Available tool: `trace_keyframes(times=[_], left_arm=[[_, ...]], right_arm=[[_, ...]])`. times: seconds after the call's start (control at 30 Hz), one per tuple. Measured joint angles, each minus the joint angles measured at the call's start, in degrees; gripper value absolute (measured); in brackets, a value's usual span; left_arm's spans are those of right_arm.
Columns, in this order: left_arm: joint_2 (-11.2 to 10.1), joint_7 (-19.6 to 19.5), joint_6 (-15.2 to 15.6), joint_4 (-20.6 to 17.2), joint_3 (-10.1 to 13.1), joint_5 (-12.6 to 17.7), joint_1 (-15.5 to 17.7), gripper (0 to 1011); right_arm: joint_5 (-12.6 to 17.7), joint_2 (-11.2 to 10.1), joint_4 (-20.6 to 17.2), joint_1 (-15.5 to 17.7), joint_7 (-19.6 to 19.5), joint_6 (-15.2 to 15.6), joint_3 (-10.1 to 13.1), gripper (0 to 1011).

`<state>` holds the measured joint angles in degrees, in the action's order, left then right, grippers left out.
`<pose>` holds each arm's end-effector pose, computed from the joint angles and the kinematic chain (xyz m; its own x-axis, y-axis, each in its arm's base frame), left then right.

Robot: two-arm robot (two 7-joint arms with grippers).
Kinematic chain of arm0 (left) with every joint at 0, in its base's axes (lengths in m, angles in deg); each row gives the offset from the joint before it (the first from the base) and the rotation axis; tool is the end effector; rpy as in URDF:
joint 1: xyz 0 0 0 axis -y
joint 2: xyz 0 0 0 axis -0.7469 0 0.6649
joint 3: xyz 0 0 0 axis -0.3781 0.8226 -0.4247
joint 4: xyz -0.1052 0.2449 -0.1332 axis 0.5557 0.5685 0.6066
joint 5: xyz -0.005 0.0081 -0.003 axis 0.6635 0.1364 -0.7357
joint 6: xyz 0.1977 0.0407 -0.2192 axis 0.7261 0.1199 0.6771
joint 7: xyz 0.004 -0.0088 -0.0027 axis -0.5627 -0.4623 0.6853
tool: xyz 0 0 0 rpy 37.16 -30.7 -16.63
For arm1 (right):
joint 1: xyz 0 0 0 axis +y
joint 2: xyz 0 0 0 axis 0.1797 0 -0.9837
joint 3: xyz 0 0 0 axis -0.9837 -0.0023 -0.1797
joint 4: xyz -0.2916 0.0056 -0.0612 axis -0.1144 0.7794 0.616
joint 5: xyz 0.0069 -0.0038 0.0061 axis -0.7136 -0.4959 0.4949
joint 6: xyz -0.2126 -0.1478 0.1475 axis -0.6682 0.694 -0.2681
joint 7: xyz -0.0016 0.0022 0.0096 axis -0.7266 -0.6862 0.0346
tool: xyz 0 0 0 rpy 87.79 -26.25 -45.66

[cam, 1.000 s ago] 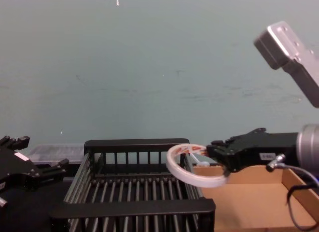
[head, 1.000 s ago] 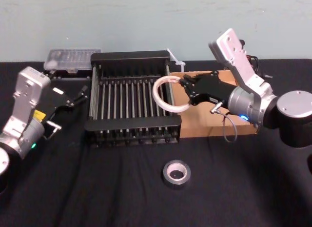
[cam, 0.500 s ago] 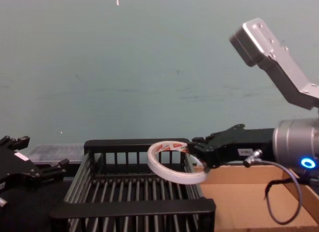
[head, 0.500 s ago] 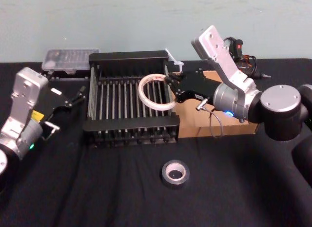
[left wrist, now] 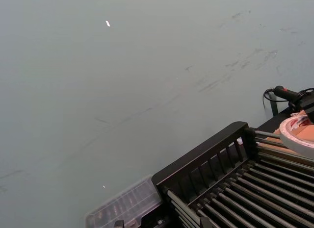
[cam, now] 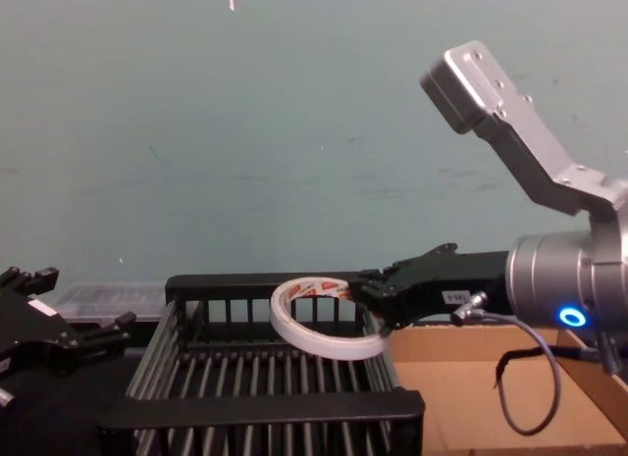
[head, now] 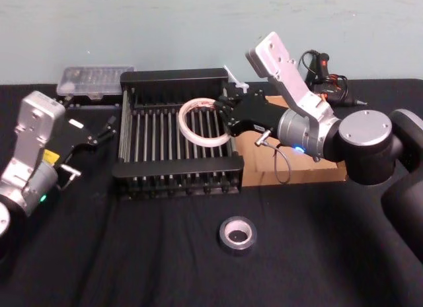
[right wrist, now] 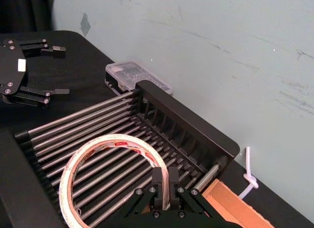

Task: Pick up the white tape and place it into the black box , Pick up the silver tape and place it into the brown box.

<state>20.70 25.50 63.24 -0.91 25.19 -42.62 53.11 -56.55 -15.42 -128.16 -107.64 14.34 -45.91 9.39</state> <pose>0.3492 0.0900 -0.3065 0.2923 0.8803 0.3738 -0.9552 0.2873 0.0703 0.4275 0.0417 -0.2376 0.7124 -0.6637 0.2279 0.7001 0.6502 -0.2951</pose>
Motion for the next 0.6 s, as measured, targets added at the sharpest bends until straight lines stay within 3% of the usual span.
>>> trace_keyframes(times=[0.6], left_arm=[[0.0, 0.0, 0.0, 0.0, 0.0, 0.0, 0.0, 1001]], right_arm=[[-0.1, 0.2, 0.2, 0.0, -0.2, -0.4, 0.0, 75]])
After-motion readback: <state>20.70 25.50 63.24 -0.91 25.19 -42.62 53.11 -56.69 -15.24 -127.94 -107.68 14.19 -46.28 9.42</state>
